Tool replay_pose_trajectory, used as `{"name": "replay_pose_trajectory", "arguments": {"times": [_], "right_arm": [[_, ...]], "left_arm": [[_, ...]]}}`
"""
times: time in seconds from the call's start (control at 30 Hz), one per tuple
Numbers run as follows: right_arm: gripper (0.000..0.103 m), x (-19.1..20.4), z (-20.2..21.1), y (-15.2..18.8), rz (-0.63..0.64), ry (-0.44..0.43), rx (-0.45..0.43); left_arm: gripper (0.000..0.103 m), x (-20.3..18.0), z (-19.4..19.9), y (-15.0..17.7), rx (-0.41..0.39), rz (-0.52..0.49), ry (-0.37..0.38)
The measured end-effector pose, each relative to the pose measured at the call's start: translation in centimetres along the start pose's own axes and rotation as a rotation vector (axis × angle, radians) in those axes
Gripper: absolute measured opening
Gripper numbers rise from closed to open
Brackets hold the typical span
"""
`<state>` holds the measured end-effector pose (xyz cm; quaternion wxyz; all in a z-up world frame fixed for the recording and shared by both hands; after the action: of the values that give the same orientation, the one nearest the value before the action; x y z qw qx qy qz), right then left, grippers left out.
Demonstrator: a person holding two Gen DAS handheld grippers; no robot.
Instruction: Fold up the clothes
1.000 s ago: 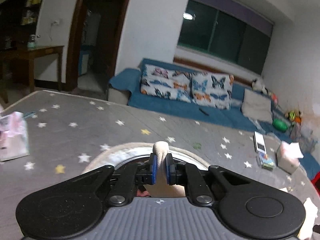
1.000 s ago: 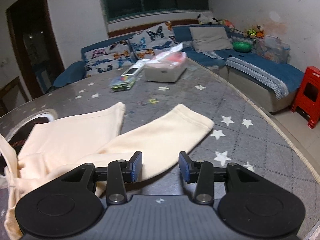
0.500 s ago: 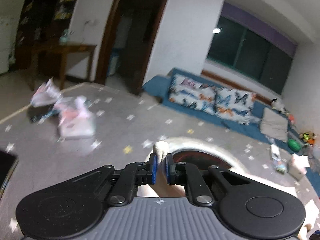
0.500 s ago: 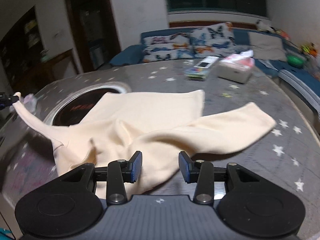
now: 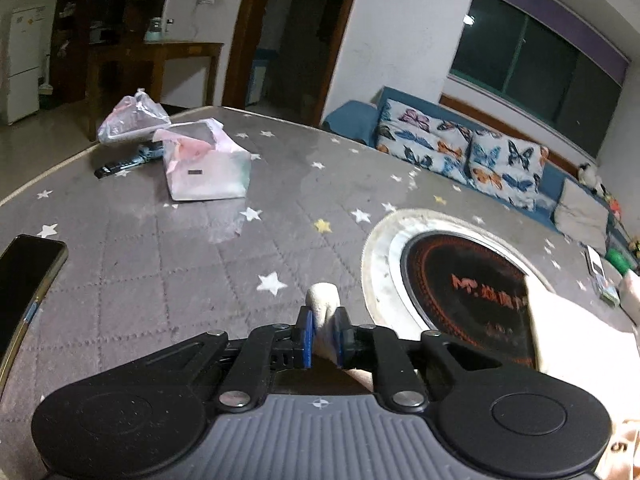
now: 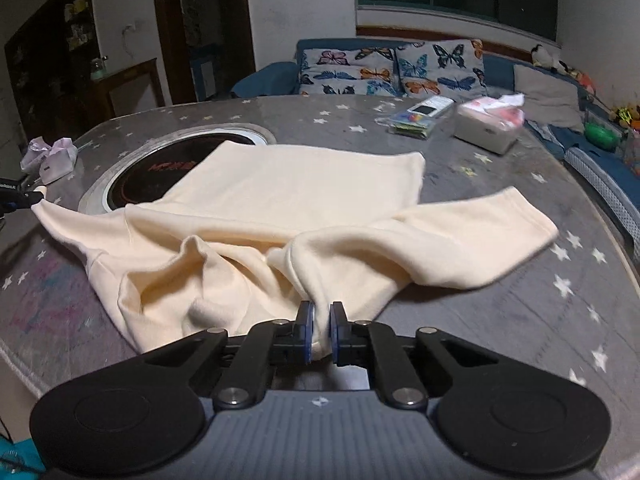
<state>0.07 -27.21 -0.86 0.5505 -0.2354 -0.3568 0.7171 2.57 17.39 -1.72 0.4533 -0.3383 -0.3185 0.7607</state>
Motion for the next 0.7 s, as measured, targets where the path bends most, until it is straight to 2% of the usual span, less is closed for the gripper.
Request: {"name": "replay_pose_trajectory", "arguments": {"times": [0.03, 0.17, 0.23, 0.27, 0.37, 0.43, 0.63, 0.7], "right_arm": [[0.016, 0.0, 0.2, 0.1, 0.005, 0.002, 0.001], [0.018, 0.4, 0.7, 0.0, 0.033, -0.006, -0.001], [0.03, 1.4, 0.7, -0.7, 0.062, -0.043, -0.01], [0.033, 2.2, 0.4, -1.0, 0.086, -0.064, -0.013], [0.034, 3.9, -0.8, -1.4, 0.125, -0.115, -0.001], [0.034, 4.9, -1.8, -1.4, 0.148, -0.138, 0.01], [0.033, 6.5, -4.6, -1.0, 0.181, -0.182, 0.053], [0.031, 6.9, -5.1, -0.8, 0.192, -0.192, 0.058]], "left_arm": [[0.016, -0.2, 0.3, 0.0, -0.004, -0.009, 0.007], [0.026, -2.0, 2.6, -0.2, -0.038, -0.067, 0.064], [0.038, -3.2, 3.7, -0.3, -0.056, -0.099, 0.1], [0.039, -4.2, 4.3, -0.3, -0.063, -0.119, 0.123], [0.039, -7.5, 5.7, 0.4, -0.063, -0.182, 0.22], [0.042, -10.3, 6.6, 1.5, -0.038, -0.224, 0.311], [0.043, -19.1, 8.2, 6.8, 0.07, -0.398, 0.559], [0.045, -21.4, 8.3, 8.3, 0.098, -0.448, 0.617]]}}
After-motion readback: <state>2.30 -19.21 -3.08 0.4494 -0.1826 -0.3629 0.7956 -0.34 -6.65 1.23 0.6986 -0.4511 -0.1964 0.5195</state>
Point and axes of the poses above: each gripper's, at about its wrist camera, not at the fingertips, and z roughly against the way its jaws point, x to its left, y to its underside, the point moved 10 cm from there along -z, roughly the way its jaws point, and after that the axes turned 2 degrees about -x, right-handed, at the moved point
